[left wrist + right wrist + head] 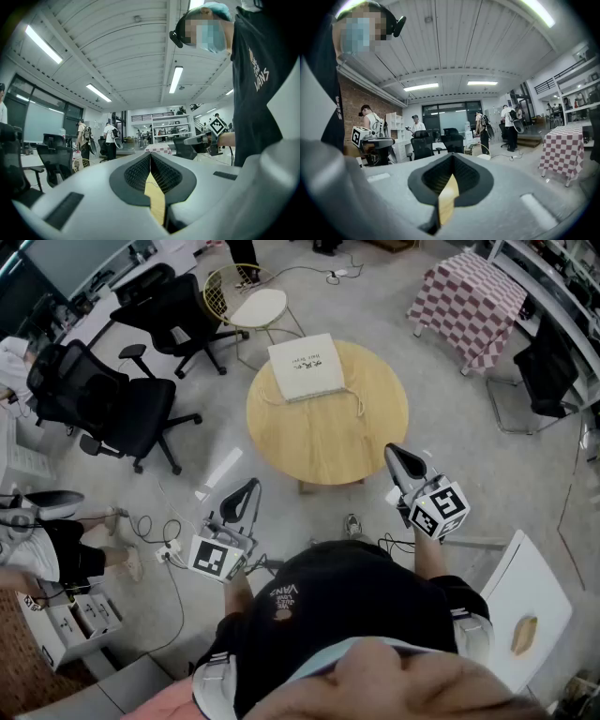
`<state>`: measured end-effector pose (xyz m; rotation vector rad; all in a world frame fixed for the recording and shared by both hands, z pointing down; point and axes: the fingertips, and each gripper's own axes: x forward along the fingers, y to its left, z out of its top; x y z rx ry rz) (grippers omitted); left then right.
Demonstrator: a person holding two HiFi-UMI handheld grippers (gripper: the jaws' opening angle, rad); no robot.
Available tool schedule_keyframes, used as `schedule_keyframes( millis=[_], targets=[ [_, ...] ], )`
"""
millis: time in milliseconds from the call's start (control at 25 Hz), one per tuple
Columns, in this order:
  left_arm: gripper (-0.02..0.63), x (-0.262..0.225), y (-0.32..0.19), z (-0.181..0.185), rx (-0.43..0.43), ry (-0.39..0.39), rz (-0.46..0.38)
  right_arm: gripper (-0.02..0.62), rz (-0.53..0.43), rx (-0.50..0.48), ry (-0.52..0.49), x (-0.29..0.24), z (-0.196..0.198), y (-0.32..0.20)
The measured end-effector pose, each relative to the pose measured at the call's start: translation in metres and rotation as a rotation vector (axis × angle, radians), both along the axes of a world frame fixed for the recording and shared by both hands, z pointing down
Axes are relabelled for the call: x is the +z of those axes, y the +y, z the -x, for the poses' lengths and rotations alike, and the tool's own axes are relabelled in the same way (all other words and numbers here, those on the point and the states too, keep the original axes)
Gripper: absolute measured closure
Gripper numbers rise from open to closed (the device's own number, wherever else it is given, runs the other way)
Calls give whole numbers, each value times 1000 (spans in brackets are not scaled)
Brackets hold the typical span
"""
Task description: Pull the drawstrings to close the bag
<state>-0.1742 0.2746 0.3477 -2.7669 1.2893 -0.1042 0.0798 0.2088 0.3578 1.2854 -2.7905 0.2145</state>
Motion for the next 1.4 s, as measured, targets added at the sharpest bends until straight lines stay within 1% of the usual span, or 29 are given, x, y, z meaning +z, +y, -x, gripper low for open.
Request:
schedule_keyframes(
  millis=[360,520,640,680,760,800,880,920,1040,1120,1200,1320,1400],
  targets=[
    [607,0,15,14,30,-13,-6,598,-9,-3,-25,-4,19,19],
    [607,6,23,17,42,-6,22,597,-19,-12,-49,-3,26,28],
    [607,13,27,22,58,-15,3,597,-15,-3,-70,-2,28,34],
    [607,14,28,22,56,-11,9,597,-11,-5,-71,-2,29,35],
    [607,12,28,20,39,16,53,597,-8,-11,-66,-1,30,35],
    [606,12,28,19,30,28,76,597,-9,-12,-67,-1,30,33],
    [606,12,24,20,16,36,88,597,-15,-14,-75,-3,31,26],
    [607,11,21,21,12,36,77,597,-18,-15,-80,-4,31,22],
    [607,11,9,28,10,19,5,597,-24,-24,-84,-6,32,8],
    [606,11,0,26,6,18,-5,597,-24,-26,-85,-6,31,-3],
    [607,11,-9,20,5,18,7,597,-22,-29,-90,-5,29,-14],
    [606,10,-25,5,-4,41,64,597,-20,-42,-87,-3,23,-32],
    [606,8,-38,-7,3,48,59,597,-17,-50,-91,-1,15,-46]
  ],
)
